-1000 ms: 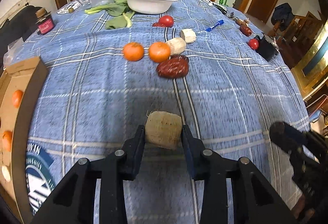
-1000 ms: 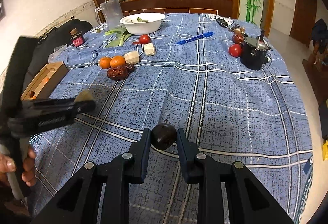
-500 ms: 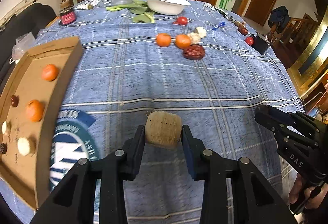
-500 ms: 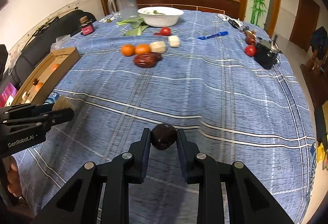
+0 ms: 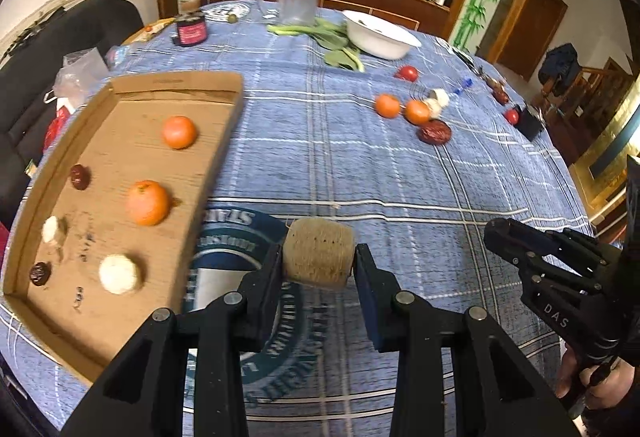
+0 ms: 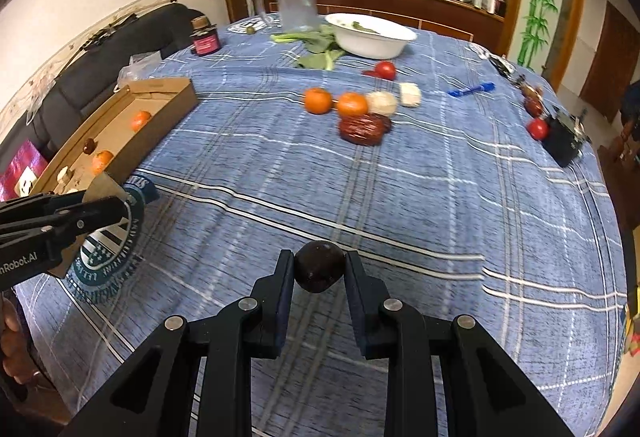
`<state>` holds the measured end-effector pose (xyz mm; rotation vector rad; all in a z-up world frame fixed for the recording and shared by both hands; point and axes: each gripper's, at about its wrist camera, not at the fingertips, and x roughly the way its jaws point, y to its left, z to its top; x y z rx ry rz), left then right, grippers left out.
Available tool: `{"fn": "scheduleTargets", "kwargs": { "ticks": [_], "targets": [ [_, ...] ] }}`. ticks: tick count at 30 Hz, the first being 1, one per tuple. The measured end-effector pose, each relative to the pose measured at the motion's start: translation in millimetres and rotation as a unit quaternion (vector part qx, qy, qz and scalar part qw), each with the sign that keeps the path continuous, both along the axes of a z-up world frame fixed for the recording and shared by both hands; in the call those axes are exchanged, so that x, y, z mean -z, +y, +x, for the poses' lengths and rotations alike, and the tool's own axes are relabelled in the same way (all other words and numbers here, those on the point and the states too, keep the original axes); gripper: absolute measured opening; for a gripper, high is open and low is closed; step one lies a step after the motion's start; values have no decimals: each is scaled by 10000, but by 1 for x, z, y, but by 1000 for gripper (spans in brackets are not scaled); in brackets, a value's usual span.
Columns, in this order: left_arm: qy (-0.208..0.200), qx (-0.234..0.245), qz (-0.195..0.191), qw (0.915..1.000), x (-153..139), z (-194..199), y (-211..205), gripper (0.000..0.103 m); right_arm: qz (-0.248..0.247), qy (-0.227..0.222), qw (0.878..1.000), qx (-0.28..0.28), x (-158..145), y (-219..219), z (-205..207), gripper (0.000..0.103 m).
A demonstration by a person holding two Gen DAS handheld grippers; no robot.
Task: Organize fruits
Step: 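Carry the dark date and tan ball in both tools over the tray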
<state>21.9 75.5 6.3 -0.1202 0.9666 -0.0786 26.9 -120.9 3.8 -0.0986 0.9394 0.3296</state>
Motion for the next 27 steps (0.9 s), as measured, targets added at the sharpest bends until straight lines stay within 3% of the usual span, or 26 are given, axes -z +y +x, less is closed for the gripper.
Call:
{"fn": "scheduleTargets", "kwargs": {
  "ticks": [14,27],
  "targets": [
    [-177,-820,-2,9965,-16,-14,85,35,-81,-279,9962,-818,-21,90,18,28],
    [-59,-1623,220,9865,-6,-32,169,35,186,-354,9885,-1460,-34,185,51,28]
  ]
}}
